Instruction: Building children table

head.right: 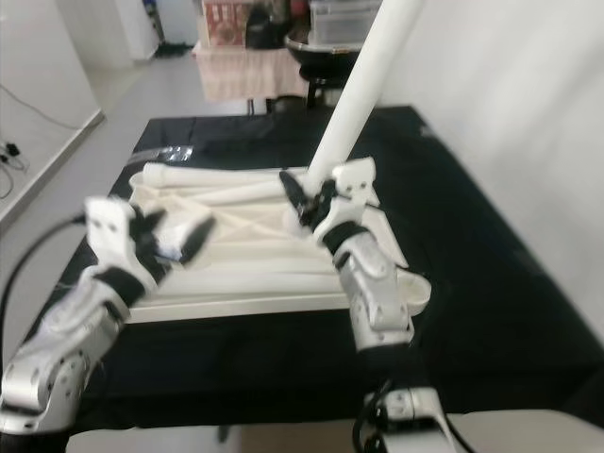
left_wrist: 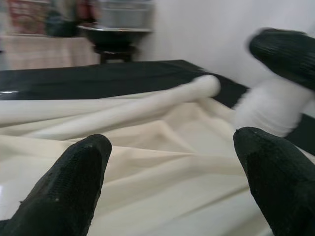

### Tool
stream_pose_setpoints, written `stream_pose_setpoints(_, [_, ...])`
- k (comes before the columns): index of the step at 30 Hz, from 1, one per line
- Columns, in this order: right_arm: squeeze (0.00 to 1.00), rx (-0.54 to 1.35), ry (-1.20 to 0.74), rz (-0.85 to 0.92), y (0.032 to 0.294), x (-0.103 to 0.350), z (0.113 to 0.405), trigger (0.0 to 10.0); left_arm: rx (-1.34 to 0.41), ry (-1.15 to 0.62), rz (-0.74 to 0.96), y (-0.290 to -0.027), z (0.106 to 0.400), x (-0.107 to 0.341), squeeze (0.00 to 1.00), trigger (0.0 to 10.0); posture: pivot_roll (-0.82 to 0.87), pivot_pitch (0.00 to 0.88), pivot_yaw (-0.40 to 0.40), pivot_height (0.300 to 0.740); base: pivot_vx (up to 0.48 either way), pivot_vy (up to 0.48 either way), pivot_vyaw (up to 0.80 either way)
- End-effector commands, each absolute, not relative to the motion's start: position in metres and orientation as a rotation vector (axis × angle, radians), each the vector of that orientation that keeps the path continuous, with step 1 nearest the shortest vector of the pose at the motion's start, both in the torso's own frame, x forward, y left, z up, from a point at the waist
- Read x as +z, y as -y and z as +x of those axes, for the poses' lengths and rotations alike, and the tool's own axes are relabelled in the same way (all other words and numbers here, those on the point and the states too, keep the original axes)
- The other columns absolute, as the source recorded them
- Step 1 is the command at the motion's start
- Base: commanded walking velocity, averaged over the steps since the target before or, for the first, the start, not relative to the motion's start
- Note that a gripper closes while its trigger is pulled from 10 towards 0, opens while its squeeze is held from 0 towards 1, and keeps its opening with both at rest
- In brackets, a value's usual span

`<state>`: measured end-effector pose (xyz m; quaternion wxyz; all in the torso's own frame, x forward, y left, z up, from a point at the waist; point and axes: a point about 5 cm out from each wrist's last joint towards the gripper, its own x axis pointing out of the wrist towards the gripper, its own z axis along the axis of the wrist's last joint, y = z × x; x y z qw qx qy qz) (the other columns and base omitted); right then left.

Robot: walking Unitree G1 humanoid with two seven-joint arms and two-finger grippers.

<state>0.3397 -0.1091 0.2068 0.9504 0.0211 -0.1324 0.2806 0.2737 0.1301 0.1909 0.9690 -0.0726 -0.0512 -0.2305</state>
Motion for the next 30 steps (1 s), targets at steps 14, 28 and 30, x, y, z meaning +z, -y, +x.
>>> stream_pose_setpoints(14, [0.00, 0.797, 0.208, -0.142, 0.120, 0.197, 0.319, 10.0, -0.609, 0.001, -0.071, -0.111, 0.248, 0.166, 0.00, 10.0, -0.12, 0.000, 0.031, 0.740, 0.000, -0.304, 0.00])
stream_pose_setpoints(28, [0.00, 0.861, 0.087, -0.230, 0.125, 0.190, 0.333, 10.0, -0.550, -0.019, 0.091, -0.121, 0.241, 0.155, 0.00, 10.0, -0.11, 0.000, 0.024, 0.740, 0.000, 0.000, 0.00])
stream_pose_setpoints(30, [0.00, 0.889, 0.080, -0.218, 0.124, 0.190, 0.335, 10.0, -0.548, -0.015, 0.105, -0.120, 0.239, 0.155, 0.00, 10.0, -0.11, 0.004, 0.026, 0.740, 0.000, 0.000, 0.00])
